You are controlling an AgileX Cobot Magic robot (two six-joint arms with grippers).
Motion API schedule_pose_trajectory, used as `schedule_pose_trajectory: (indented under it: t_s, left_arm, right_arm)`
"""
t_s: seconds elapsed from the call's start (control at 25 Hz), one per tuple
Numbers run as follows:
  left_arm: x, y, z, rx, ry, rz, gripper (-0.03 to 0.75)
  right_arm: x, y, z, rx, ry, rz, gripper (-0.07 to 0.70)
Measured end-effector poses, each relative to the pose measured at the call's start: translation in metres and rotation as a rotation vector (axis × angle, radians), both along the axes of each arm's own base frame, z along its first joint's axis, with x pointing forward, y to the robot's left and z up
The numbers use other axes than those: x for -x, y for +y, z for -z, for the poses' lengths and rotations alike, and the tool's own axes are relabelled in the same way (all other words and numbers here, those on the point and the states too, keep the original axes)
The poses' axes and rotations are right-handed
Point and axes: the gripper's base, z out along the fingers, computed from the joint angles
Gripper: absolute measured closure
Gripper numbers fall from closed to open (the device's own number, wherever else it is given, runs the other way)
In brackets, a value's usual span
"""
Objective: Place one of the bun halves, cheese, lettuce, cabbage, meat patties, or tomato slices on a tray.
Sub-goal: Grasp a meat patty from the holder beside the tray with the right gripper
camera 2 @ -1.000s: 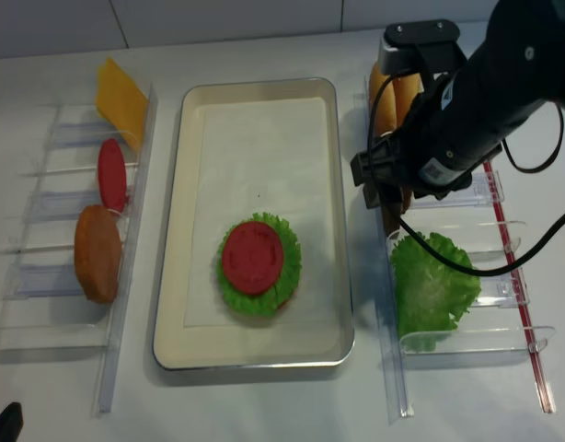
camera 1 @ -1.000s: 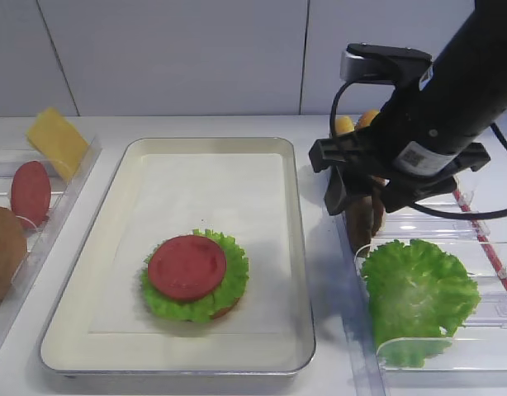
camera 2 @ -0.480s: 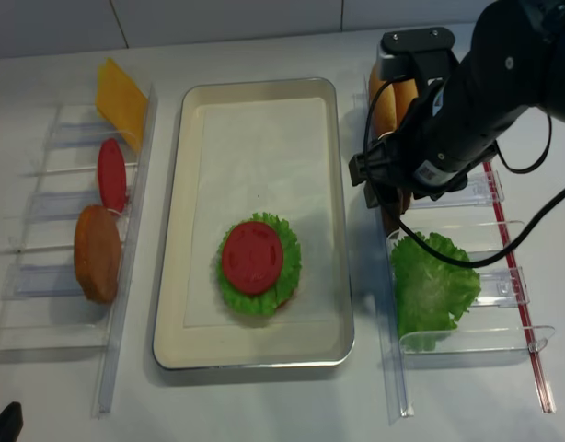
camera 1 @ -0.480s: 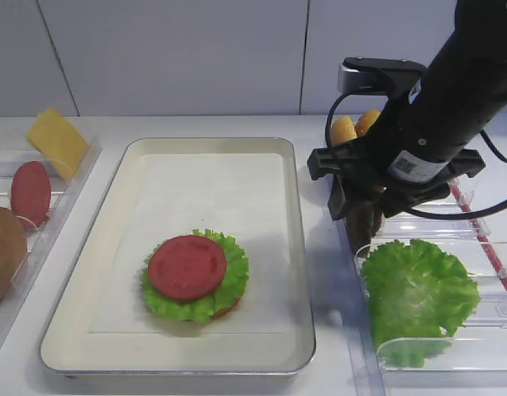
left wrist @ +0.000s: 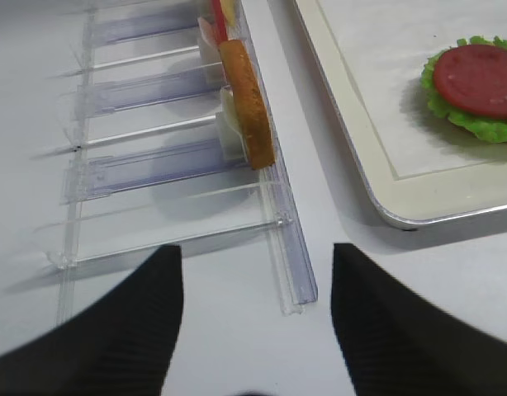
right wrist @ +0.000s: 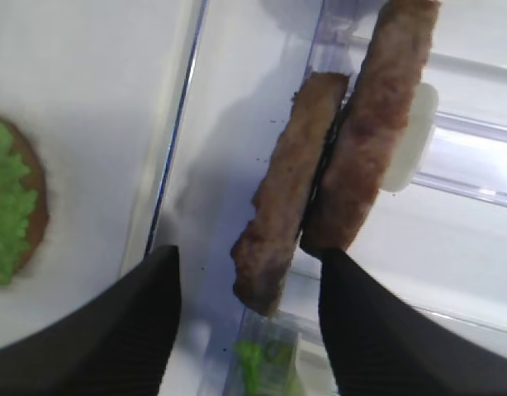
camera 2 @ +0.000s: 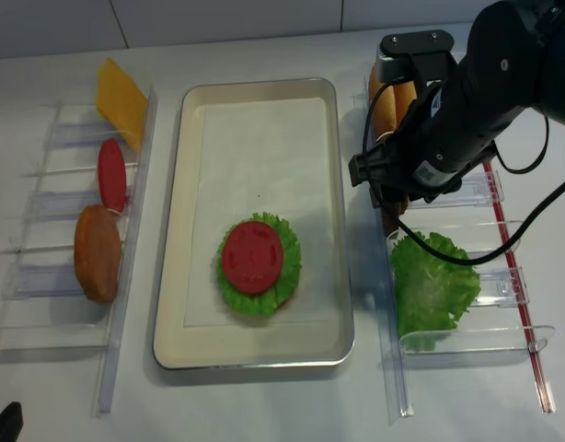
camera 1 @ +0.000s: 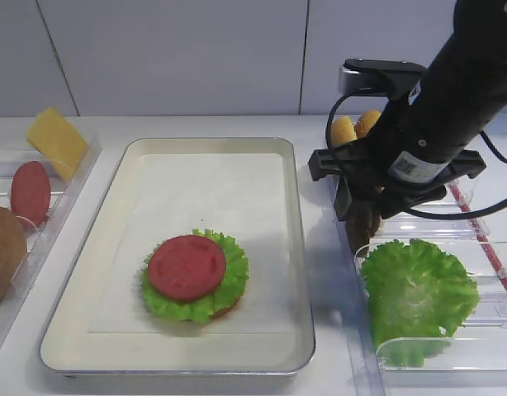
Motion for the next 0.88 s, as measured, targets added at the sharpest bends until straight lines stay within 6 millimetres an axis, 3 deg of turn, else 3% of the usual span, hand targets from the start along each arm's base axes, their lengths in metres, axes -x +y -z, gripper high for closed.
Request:
schedule_pose_trajectory:
  t_s: [0.72,0.88]
  left_arm:
    - [0.0,0.0,0.0,0.0,0.0,0.0,0.322]
    - [0.0,0.0,0.0,0.0,0.0,0.0,0.322]
  right_arm:
    - [-0.0003,0.0068,0.0058,-0.003,0.016,0.004,0.236]
    - [-0.0022,0.0069,0.0069,0.005,0.011,0.005,0.32]
